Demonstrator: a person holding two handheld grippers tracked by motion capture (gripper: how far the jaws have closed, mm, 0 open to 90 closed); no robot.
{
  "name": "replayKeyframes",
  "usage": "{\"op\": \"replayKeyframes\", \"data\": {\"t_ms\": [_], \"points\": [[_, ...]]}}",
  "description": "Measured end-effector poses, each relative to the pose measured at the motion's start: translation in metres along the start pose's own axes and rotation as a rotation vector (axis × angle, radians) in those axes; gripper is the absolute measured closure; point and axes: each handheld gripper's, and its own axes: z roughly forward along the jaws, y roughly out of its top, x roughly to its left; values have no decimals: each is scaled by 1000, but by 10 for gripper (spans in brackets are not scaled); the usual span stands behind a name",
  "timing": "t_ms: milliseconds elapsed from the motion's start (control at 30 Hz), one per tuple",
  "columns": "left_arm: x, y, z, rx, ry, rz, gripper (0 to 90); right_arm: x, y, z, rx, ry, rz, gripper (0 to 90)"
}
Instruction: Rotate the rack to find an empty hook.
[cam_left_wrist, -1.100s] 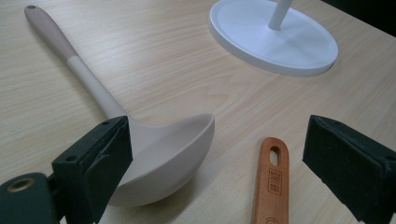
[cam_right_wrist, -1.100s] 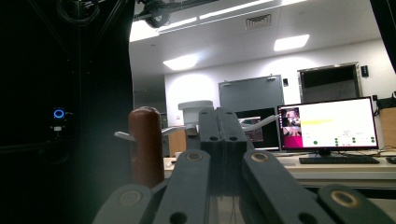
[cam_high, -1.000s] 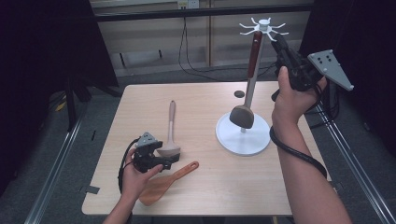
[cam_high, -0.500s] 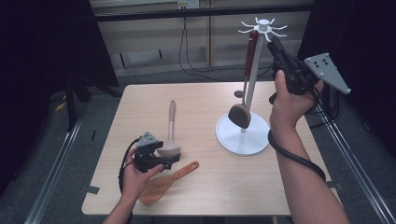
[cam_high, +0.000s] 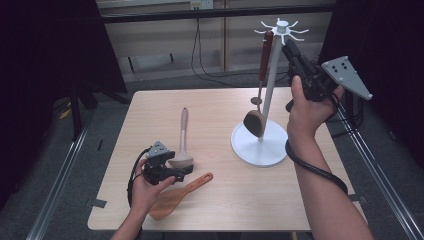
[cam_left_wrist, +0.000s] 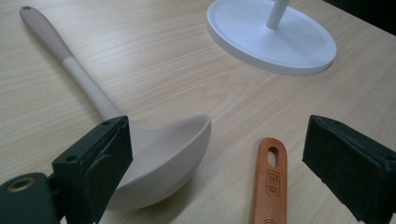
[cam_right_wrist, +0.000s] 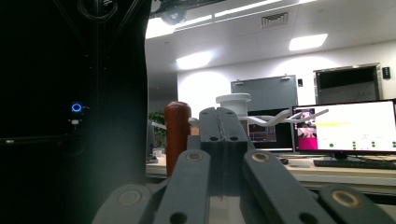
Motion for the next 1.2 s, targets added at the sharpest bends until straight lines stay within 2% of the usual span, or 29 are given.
{"op": "replayKeyframes", "data": {"t_ms": [367, 600, 733, 833, 1000, 1100, 1200], "points": [[0, 0, 0, 1, 2, 1, 80, -1, 1, -7, -18, 11, 16, 861], [-1, -1, 0, 3, 2, 2, 80, -4, -5, -21, 5, 47, 23, 738], [-1, -1, 2, 3, 3, 2, 81, -8, -12, -30, 30, 61, 12, 689], [-2, -1, 2, 4, 2, -1, 81, -9, -15, -34, 38, 66, 19, 654], [-3, -1, 3, 9, 2, 6, 81, -9, -28, -45, 57, 101, 57, 548], [-3, -2, 3, 10, 1, 4, 81, -10, -34, -50, 74, 121, 62, 498], [-2, -2, 2, 11, 3, 6, 81, -9, -38, -53, 80, 124, 71, 477]]}}
